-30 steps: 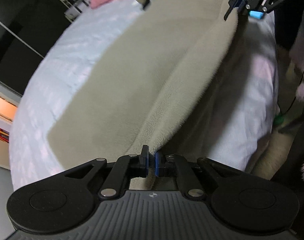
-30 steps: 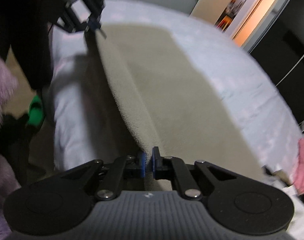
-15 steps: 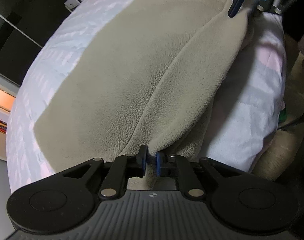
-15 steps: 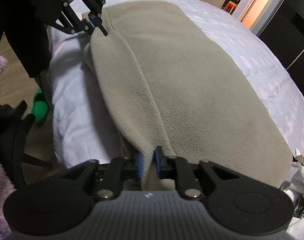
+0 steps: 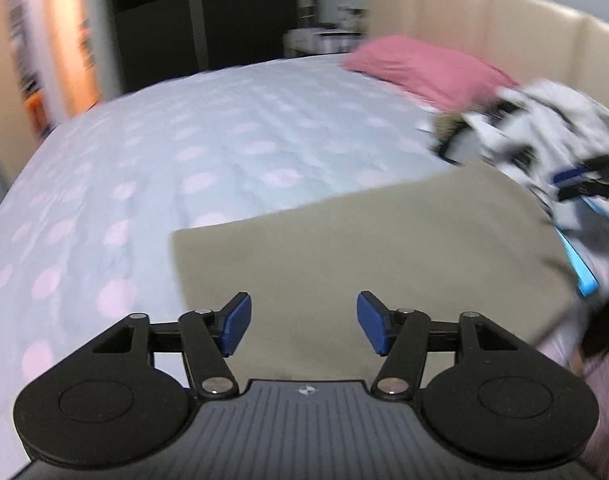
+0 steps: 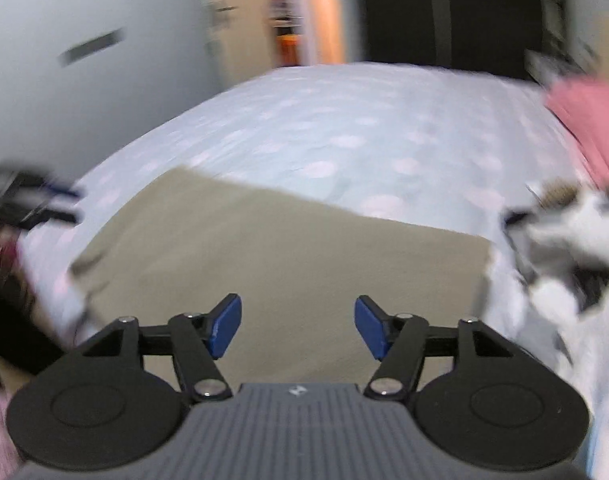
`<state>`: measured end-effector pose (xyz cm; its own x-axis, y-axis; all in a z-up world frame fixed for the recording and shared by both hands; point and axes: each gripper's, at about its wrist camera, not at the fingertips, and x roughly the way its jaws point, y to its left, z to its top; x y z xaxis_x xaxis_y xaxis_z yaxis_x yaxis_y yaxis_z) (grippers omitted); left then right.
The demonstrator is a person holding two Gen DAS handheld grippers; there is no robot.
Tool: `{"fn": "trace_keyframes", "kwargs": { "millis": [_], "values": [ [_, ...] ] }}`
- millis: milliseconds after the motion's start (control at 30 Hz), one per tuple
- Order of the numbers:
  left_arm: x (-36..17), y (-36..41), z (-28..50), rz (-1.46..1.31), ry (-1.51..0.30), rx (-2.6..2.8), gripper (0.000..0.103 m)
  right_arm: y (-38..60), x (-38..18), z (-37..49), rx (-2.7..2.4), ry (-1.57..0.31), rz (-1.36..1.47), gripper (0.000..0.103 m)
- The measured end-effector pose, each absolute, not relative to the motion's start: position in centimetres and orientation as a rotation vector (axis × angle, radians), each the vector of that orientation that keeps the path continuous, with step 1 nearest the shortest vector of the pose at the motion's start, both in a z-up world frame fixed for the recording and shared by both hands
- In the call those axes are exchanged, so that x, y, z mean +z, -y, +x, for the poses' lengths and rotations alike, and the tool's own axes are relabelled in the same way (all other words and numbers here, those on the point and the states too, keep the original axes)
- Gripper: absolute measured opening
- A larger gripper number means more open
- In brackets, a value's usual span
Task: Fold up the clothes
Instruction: 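Grasp the folded hoodie edge with both grippers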
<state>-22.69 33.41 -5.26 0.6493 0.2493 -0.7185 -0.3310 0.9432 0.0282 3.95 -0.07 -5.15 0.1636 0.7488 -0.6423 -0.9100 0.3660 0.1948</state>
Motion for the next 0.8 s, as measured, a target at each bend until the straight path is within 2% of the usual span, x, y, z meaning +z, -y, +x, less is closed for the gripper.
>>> {"fn": "trace_keyframes", "kwargs": {
  "millis": [33, 67, 267, 333, 433, 567, 667, 800],
  "values": [
    [-5.3, -34.7, -22.3, -0.138, -0.823, 0.352, 0.058, -0.2, -5.1, 5.3, 1.163, -0.773, -0.246, 0.083],
    [-5.6, -36.1, -22.1, -0.174, -0.844, 0.377, 0.058, -0.4, -5.0, 6.7, 1.124, -0.805, -0.232, 0.084],
    [-11.5, -43.2, -21.8, -0.512, -0.952, 0.479, 0.059, 0.1, -8.6, 14.4, 0.919, -1.055, -0.080, 0.085],
    [-13.5, -44.1, -22.3, -0.593, -0.967, 0.494, 0.059, 0.9, -11.0, 15.2, 0.877, -1.152, -0.019, 0.085],
    [-15.2, -44.8, -22.5, -0.672, -0.967, 0.481, 0.060, 0.9, -13.2, 15.2, 0.880, -1.200, -0.008, 0.085],
    [-16.7, -45.2, -22.2, -0.669, -0.991, 0.483, 0.075, 0.2, -15.4, 15.1, 0.885, -1.239, -0.029, 0.085],
    [-18.4, -45.6, -21.8, -0.718, -0.998, 0.468, 0.078, -0.3, -16.7, 15.8, 0.873, -1.278, -0.013, 0.085],
    [-20.0, -46.3, -21.7, -0.773, -0.992, 0.455, 0.083, 0.0, -18.5, 16.3, 0.846, -1.341, 0.046, 0.091]
  ]
}}
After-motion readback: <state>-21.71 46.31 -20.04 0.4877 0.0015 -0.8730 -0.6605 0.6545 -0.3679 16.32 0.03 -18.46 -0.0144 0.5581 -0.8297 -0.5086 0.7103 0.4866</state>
